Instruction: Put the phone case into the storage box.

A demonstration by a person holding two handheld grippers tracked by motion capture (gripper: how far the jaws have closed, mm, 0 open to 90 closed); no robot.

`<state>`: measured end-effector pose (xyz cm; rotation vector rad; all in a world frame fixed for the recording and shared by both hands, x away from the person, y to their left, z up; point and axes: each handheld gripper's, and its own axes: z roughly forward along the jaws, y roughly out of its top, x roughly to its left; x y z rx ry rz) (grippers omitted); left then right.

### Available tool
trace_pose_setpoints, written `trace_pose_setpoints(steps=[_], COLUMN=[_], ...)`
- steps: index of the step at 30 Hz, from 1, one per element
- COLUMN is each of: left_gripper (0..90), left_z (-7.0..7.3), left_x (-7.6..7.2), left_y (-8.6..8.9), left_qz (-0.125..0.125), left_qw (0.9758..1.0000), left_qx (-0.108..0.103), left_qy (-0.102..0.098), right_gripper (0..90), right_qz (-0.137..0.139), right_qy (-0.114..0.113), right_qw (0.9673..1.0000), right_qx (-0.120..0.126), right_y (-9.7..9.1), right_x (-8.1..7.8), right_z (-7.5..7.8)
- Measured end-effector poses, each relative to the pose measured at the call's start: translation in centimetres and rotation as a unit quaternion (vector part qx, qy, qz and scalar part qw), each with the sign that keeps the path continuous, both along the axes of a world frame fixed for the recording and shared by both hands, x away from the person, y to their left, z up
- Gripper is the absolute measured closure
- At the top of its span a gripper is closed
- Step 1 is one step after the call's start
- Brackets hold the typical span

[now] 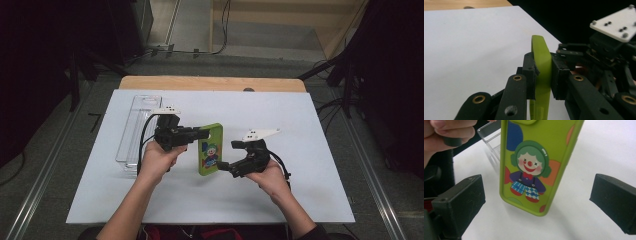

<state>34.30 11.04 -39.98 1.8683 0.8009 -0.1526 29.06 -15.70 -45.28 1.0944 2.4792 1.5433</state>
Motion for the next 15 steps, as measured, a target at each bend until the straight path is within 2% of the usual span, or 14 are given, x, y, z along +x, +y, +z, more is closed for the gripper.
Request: trace_pose_setpoints(steps=[4, 15], left_gripper=[77.5, 77.4], left_z=[0.0, 0.5], left_x=[0.0, -0.6], left_y=[-0.1, -0.5], left_qz=[-0.022, -0.064], left_qw=[0.9997, 0.9977], left_qx=[-0.005, -0.001], left_qy=[0.002, -0.022], right_gripper=[0.0, 0.0], right_qz=[0.003, 0.025], right_qy=[0.003, -0.015], right_qw=[0.9999, 0.9992], right_qx=[0.013, 0.026], right_y=[-0.8, -2.5], right_x=[0.1, 0.1], right_z=[0.4, 1.7])
